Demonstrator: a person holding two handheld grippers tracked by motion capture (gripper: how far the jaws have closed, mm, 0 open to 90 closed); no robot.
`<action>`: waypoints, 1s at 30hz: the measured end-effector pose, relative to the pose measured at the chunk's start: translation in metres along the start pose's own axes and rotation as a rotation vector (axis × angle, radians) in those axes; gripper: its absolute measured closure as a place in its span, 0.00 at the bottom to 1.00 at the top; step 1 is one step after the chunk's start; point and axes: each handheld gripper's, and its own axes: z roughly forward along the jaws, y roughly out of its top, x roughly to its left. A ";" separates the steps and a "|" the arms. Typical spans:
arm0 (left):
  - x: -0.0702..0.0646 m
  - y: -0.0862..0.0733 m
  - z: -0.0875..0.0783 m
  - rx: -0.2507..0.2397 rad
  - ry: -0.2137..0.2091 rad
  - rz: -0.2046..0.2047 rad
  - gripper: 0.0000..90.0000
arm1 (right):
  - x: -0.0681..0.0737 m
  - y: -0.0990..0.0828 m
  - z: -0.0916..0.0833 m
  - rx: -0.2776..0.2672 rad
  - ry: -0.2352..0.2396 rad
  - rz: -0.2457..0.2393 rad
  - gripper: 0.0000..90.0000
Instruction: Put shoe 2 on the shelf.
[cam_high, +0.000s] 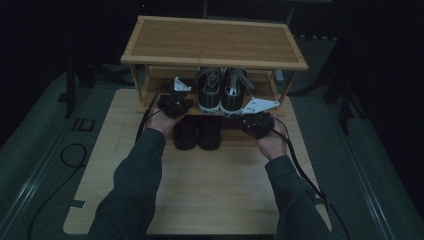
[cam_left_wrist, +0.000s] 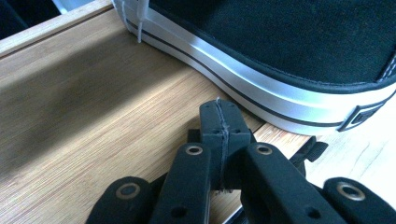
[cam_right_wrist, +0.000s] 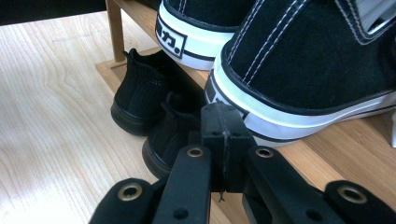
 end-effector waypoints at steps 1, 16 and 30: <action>0.000 0.000 0.000 0.000 0.000 0.000 1.00 | 0.000 0.000 0.000 0.001 0.000 -0.001 1.00; 0.002 -0.001 0.000 -0.006 -0.015 -0.023 1.00 | 0.004 -0.010 0.000 0.018 0.013 -0.004 1.00; 0.004 0.000 0.000 -0.005 -0.025 -0.018 1.00 | -0.001 -0.036 -0.002 0.068 0.021 0.013 0.99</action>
